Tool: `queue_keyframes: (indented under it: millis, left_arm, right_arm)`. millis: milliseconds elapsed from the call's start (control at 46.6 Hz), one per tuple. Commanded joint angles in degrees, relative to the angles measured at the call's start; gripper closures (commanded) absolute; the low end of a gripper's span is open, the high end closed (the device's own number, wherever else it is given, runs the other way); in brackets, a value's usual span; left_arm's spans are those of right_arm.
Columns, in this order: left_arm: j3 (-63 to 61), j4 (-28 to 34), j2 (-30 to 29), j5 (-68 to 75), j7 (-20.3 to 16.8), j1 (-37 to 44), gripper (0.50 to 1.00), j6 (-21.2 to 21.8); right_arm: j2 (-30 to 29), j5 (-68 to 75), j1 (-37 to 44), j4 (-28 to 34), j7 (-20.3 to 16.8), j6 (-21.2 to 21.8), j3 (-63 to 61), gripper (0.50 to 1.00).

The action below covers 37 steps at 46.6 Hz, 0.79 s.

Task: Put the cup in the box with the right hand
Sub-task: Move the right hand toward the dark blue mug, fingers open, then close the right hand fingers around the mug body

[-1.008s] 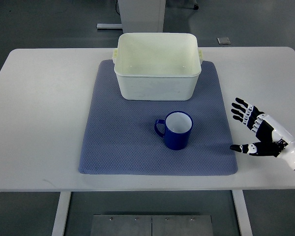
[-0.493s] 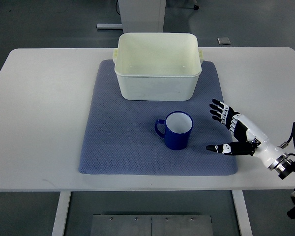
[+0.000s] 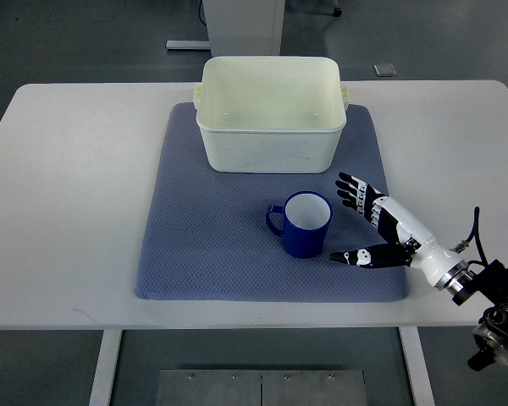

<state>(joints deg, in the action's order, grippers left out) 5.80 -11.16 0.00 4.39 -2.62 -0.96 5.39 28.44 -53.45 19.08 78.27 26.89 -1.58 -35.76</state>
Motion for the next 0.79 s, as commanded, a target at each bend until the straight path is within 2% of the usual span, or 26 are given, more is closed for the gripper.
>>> queue_keyframes:
  millis: [0, 493, 772]
  left_arm:
    - [0.0, 0.0, 0.0, 0.0, 0.0, 0.0, 0.5, 0.1]
    - [0.0, 0.0, 0.0, 0.0, 0.0, 0.0, 0.5, 0.1]
    - [0.0, 0.0, 0.0, 0.0, 0.0, 0.0, 0.5, 0.0]
  right_arm:
    - [-0.8, 0.0, 0.9, -0.1, -0.2, -1.4, 1.7, 0.5]
    - [-5.1, 0.0, 3.8, -1.8, -2.4, -3.0, 5.0, 0.5]
    - [-8.8, 0.0, 5.0, -6.6, -2.4, -3.9, 6.0, 0.5]
